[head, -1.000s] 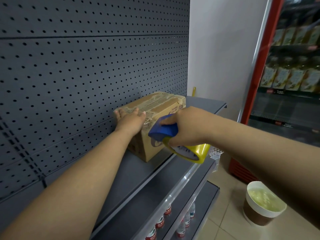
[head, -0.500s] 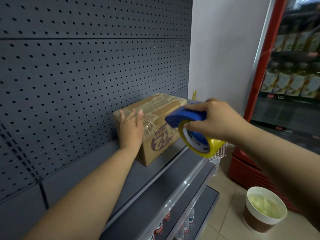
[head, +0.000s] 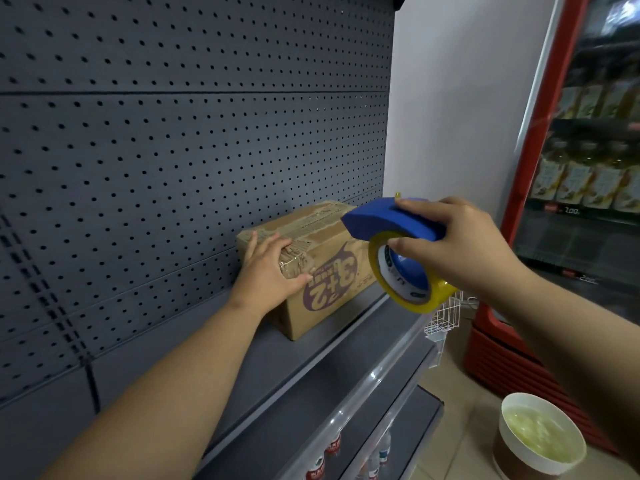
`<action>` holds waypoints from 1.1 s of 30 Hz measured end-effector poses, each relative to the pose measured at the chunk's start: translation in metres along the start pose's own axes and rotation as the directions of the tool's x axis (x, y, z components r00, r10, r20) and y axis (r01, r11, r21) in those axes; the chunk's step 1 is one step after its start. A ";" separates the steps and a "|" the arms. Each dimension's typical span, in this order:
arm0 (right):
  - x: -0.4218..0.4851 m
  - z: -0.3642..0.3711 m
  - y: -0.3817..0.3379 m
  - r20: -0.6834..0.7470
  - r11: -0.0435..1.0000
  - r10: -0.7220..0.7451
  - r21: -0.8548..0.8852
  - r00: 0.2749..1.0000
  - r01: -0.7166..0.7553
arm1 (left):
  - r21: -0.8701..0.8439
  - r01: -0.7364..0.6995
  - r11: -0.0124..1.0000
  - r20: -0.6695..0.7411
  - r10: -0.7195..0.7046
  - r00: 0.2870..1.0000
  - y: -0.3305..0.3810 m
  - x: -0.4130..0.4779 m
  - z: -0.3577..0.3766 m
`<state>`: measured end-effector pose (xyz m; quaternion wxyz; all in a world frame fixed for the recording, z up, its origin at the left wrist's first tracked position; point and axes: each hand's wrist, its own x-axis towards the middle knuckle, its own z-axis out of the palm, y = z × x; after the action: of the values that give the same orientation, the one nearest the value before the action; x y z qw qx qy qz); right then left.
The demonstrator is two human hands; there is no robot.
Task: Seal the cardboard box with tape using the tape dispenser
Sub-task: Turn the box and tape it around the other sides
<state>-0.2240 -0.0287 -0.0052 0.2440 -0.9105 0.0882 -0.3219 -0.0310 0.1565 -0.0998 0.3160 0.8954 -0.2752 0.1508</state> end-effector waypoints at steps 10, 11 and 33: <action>0.007 0.005 -0.007 -0.120 0.987 -0.061 0.143 0.991 0.078 | -0.013 0.106 0.994 0.128 -0.104 0.986 0.002 0.009 -0.034; 0.010 0.007 -0.007 -0.120 0.986 -0.069 0.146 0.990 0.086 | -0.057 0.159 0.986 0.087 -0.154 0.984 -0.003 0.015 -0.036; 0.101 0.049 0.023 -0.205 0.954 -0.084 0.267 0.975 0.138 | -0.597 0.249 0.763 -0.289 -0.494 0.820 -0.059 0.056 0.032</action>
<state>-0.1142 -0.0619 0.0050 0.3418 -0.8352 0.0134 -0.4306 0.0513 0.1514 -0.1279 0.6284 0.7521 -0.0412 0.1943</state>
